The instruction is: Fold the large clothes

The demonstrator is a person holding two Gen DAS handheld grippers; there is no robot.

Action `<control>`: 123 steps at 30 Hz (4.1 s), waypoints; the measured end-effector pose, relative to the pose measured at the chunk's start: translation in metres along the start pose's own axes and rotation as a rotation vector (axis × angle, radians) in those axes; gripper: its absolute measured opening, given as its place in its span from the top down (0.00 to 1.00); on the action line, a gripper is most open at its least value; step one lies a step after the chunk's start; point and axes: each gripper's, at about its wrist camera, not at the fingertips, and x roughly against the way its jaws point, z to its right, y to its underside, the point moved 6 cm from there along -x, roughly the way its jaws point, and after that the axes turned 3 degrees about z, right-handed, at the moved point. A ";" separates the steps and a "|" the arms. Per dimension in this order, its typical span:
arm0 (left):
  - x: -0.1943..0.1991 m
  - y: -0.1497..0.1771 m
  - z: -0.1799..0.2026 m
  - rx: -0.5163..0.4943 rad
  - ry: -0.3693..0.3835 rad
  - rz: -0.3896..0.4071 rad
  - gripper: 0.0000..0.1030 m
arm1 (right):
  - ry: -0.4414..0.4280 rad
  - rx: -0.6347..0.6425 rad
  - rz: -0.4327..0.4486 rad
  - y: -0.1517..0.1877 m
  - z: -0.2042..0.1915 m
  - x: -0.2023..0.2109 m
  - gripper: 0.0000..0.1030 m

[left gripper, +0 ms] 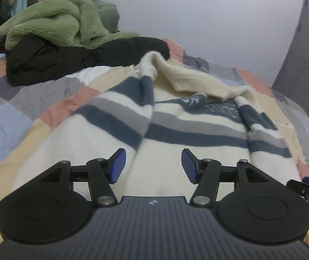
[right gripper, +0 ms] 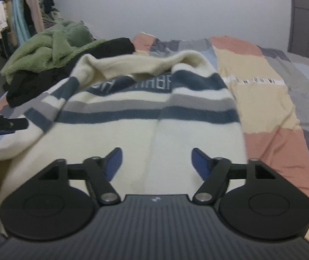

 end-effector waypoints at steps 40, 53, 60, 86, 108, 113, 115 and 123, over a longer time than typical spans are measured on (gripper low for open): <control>-0.039 0.034 -0.043 -0.035 -0.267 -0.176 0.42 | 0.230 -0.182 0.005 -0.006 0.079 -0.004 0.82; -0.032 -0.057 -0.119 -0.051 -0.445 -0.022 0.88 | 0.359 -0.051 0.128 -0.076 0.142 0.008 0.82; -0.062 -0.089 -0.180 -0.003 -0.537 -0.011 0.88 | 0.457 -0.144 0.142 -0.075 0.198 -0.022 0.82; -0.063 -0.102 -0.157 0.097 -0.359 0.029 0.30 | 0.515 -0.197 0.054 -0.047 0.227 -0.071 0.37; -0.060 -0.043 -0.004 0.036 -0.008 -0.034 0.29 | 0.035 -0.111 0.118 -0.072 0.033 -0.083 0.36; -0.078 -0.040 -0.023 0.107 0.010 -0.094 0.29 | -0.044 -0.073 0.073 -0.087 -0.016 -0.137 0.37; -0.087 -0.038 -0.034 0.162 0.044 -0.145 0.29 | -0.034 -0.072 0.053 -0.097 -0.029 -0.164 0.41; -0.104 -0.042 -0.047 0.206 0.096 -0.109 0.29 | 0.054 0.054 -0.023 -0.118 -0.063 -0.263 0.55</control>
